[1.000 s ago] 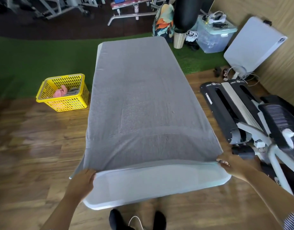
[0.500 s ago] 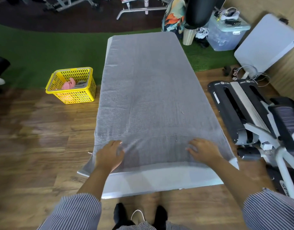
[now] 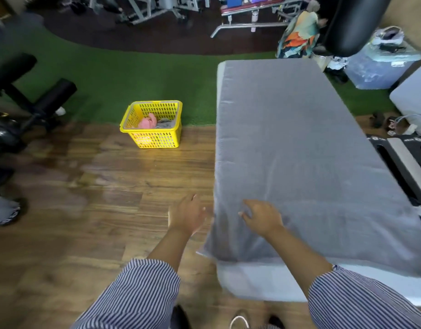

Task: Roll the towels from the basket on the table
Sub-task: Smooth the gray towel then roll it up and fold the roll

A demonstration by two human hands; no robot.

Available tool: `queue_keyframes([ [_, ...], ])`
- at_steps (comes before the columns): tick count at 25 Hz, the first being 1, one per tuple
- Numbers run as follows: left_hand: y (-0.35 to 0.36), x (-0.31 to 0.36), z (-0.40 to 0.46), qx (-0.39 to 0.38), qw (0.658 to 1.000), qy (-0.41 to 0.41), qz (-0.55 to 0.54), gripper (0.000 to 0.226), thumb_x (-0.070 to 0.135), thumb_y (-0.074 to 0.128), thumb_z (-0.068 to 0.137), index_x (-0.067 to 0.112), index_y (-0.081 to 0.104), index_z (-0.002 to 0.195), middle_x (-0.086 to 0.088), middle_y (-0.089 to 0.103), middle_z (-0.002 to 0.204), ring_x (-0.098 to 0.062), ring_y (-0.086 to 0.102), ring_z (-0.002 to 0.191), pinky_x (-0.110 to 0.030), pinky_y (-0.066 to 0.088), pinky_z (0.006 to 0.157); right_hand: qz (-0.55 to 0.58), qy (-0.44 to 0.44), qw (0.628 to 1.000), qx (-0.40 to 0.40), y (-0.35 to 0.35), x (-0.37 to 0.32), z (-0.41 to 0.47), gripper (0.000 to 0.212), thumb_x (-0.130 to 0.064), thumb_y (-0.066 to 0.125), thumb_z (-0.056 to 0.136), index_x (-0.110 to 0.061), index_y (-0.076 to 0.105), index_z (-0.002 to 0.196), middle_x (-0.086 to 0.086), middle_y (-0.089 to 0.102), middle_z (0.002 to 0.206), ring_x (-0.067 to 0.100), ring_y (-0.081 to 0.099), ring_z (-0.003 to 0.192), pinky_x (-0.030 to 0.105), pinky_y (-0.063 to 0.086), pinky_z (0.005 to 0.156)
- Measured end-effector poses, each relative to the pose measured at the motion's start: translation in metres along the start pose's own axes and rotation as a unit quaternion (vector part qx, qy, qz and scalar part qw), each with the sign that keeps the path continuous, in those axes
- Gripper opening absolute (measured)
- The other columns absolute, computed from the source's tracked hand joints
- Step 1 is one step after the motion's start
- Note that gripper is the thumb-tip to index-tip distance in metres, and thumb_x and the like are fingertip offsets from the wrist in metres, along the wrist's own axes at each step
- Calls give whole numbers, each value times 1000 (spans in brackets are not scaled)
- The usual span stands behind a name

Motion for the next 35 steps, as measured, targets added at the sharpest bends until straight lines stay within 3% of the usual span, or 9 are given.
queue_keyframes([
  [6,-52,-118,32,13,999,18,26,51,32,44,93,27,34,143,4,45,143,-26,48,125,-44,32,104,18,91,995,30,16,-97,48,43,-42,48,92,-16,52,126,10,57,127,32,52,117,41,43,94],
  [14,-80,-196,135,5,999,31,14,51,33,46,92,28,36,142,3,48,139,-24,49,124,-38,35,101,4,142,988,63,5,-145,138,35,-40,49,91,-13,56,112,11,61,115,31,56,107,36,44,86],
  [20,-104,-208,284,-10,999,44,21,47,36,45,94,26,37,139,3,47,138,-25,51,122,-40,33,102,14,132,988,75,-17,-148,286,29,-38,47,91,-20,55,112,3,59,116,27,55,107,35,41,87],
  [25,-152,-190,422,7,996,79,43,39,34,44,95,26,42,134,4,49,136,-18,48,125,-39,30,104,1,178,980,91,-71,-120,397,28,-37,46,92,-18,55,111,1,59,114,25,54,107,35,39,88],
  [31,-173,-145,574,27,985,168,34,36,34,43,96,27,48,130,5,56,131,-22,54,117,-33,36,95,8,244,963,112,-103,-68,486,28,-32,44,93,-19,54,115,-1,58,117,22,52,111,32,39,87],
  [35,-167,-100,700,-3,972,233,35,35,34,43,95,25,49,128,3,57,128,-23,58,112,-37,36,97,26,291,944,156,-123,-35,560,31,-28,45,88,-18,57,114,2,62,113,26,57,106,31,41,83],
])
Point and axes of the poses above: each hand's wrist, its own z-axis towards the middle knuckle, its own y-axis out of the palm, x = y × z, the point moved 10 cm from there along z, towards the middle knuckle
